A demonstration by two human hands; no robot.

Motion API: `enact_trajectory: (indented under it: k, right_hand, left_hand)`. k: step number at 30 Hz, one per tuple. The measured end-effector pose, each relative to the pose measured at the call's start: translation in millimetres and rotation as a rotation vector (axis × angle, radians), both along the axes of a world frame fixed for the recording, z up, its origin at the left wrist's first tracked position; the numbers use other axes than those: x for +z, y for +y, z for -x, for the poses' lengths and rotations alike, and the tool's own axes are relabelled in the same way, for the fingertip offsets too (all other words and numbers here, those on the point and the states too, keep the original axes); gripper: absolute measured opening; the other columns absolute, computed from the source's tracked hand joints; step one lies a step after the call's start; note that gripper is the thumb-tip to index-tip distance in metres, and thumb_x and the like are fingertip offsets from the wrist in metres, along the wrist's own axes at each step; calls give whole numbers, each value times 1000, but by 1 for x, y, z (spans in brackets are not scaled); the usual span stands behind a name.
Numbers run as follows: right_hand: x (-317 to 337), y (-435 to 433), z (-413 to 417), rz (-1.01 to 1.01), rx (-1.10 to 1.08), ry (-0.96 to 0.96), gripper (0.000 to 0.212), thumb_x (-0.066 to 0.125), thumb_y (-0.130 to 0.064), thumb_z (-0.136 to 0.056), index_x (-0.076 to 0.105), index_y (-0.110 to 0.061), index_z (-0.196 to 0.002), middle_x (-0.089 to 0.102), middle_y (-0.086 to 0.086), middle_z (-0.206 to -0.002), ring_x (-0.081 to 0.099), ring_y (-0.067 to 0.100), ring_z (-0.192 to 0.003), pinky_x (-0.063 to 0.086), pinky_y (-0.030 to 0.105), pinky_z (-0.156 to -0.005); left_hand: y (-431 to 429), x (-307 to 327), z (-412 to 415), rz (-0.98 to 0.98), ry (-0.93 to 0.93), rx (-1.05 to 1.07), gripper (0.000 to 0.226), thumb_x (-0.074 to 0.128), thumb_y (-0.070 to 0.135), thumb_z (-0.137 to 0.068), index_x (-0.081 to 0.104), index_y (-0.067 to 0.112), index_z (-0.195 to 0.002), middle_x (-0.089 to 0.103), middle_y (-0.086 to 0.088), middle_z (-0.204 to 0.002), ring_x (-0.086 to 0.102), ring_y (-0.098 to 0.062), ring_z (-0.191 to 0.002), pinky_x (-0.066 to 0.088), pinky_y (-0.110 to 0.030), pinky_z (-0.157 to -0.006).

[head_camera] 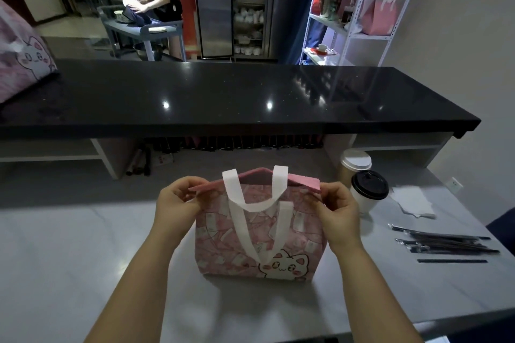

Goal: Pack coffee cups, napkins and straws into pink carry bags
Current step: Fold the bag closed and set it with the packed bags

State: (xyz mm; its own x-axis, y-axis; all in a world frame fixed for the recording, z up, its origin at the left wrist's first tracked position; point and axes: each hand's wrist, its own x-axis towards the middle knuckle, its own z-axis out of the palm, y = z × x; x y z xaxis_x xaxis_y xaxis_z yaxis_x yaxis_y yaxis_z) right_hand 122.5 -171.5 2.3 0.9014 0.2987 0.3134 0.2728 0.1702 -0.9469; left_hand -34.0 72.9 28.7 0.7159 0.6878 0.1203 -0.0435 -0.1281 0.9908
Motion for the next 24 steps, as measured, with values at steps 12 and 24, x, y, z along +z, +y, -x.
enact_trajectory:
  k: [12,24]
  right_hand:
    - [21,-14,-15,-23,192,20,30,82,-15,-62,54,-4,-65,66,4,-122,64,25,-113,56,40,-88]
    - [9,2,-10,-28,-18,-1,25,79,-20,-70,58,-8,-79,64,1,-75,62,17,-74,58,34,-70]
  left_hand:
    - [-1,1,1,-79,71,5,36,71,3,-82,76,38,-74,72,12,-82,67,-7,-82,53,-14,-57]
    - [-1,-1,5,-168,45,82,32,75,13,-79,73,44,-74,71,17,-81,65,1,-81,52,-12,-56]
